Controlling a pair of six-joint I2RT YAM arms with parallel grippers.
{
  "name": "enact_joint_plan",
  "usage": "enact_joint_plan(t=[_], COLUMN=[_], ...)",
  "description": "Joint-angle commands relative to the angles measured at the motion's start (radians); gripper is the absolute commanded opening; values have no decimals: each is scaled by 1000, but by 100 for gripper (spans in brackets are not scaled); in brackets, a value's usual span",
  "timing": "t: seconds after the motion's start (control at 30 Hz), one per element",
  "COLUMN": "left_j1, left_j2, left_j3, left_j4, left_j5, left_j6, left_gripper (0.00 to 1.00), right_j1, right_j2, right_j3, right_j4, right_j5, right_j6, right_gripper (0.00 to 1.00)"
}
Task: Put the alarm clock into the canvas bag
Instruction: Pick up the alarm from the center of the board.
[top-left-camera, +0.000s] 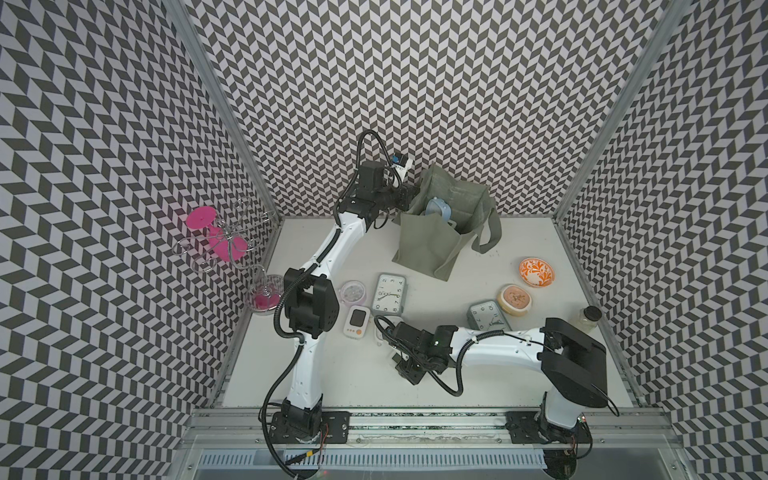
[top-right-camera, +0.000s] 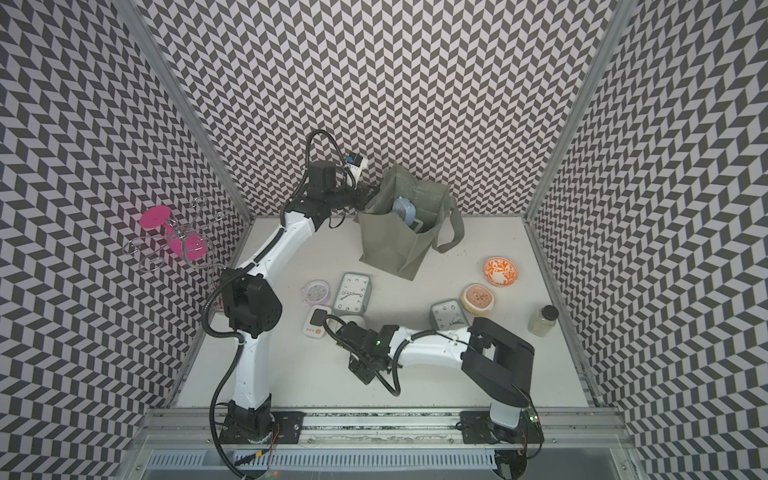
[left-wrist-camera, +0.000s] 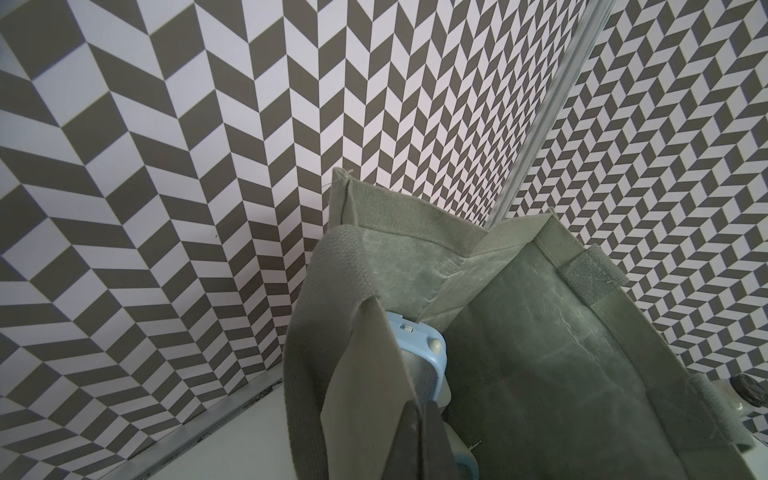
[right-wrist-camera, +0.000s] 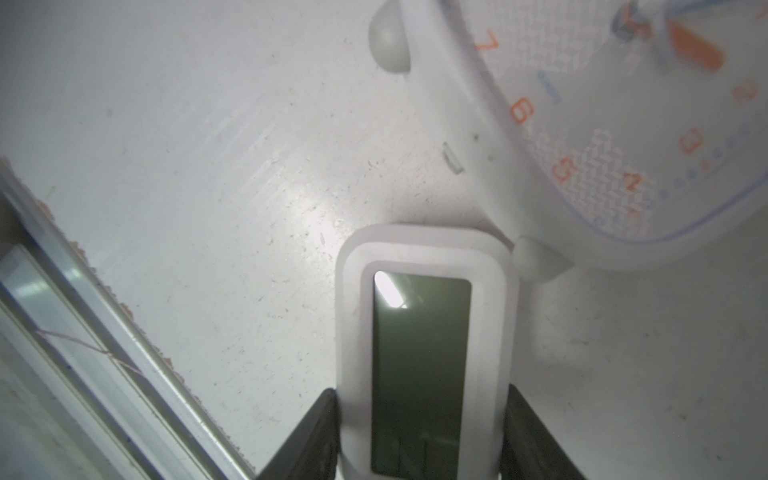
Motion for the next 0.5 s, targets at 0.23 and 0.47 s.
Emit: enact_joint_plan(t=[0.23,0.47], left_j1=[-15,-18], left_j2=[22,29], left_j3=[49,51], left_j4=[23,28], left_j5=[21,35], left_j6=[-9,-15], left_gripper=[0,0], right_j1=[-188,-452], right_j2=[-491,-622], right_j3=[-41,98], right_j4=[64,188], right_j5=[-49,-148], right_j6=[-62,-152], right_gripper=[49,46])
